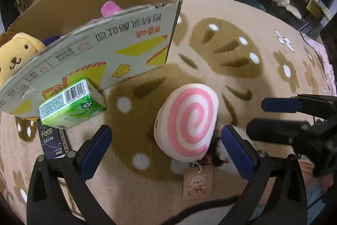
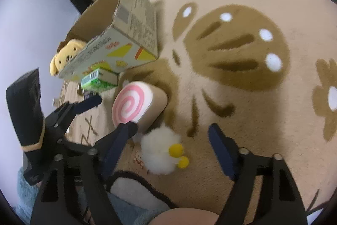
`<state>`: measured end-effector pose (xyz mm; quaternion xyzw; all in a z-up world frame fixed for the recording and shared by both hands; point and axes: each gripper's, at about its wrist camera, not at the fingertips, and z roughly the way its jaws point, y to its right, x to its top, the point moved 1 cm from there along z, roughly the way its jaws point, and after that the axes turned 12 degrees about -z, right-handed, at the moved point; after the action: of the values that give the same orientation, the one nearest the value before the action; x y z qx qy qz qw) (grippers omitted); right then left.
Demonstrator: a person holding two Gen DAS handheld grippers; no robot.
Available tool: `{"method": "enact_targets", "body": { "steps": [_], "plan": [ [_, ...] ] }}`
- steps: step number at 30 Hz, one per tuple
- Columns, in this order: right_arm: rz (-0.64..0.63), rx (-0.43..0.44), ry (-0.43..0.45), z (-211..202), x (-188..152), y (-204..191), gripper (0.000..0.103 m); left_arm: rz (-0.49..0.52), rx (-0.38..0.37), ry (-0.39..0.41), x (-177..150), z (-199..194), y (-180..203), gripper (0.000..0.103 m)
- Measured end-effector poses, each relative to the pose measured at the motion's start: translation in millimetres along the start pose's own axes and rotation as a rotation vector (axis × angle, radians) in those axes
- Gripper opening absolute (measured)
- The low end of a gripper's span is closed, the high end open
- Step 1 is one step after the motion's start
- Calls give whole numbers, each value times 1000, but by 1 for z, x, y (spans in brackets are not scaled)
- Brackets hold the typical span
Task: Organize soft objects
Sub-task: 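Move both tools down toward the swirl cushion and white chick plush, then grasp the swirl cushion with the left tool while the right tool grasps the white chick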
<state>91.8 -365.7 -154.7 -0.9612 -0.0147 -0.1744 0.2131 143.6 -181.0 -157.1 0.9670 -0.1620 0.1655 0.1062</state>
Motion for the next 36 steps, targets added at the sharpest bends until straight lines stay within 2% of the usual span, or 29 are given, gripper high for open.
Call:
{"method": "enact_targets", "body": {
  "steps": [4,8,13,15,17,20,22,28,36],
  "plan": [
    [-18,10,-35,8,-2,-3,68,16,24,-3,-3,8,1,100],
    [-12,19,-57,14,-5,-2,63,38,9,1,-7,11,3,82],
    [-9,32,-64,16,-6,-1,62,50,-20,38,-9,8,6,69],
    [-11,50,-72,18,-7,-1,62,57,-33,24,-10,10,6,64],
    [-12,48,-82,21,-7,-2,62,53,-52,13,-11,12,6,54],
    [-14,44,-92,26,-6,-4,54,51,-66,23,-13,11,6,40],
    [-16,39,-102,29,-7,-5,50,49,-63,26,-13,11,6,36],
    [-16,30,-176,46,-9,-7,49,28,-15,34,-19,3,-2,34],
    [-4,128,-273,72,-15,-11,50,-1,35,32,-30,-8,-15,34]
  ]
}}
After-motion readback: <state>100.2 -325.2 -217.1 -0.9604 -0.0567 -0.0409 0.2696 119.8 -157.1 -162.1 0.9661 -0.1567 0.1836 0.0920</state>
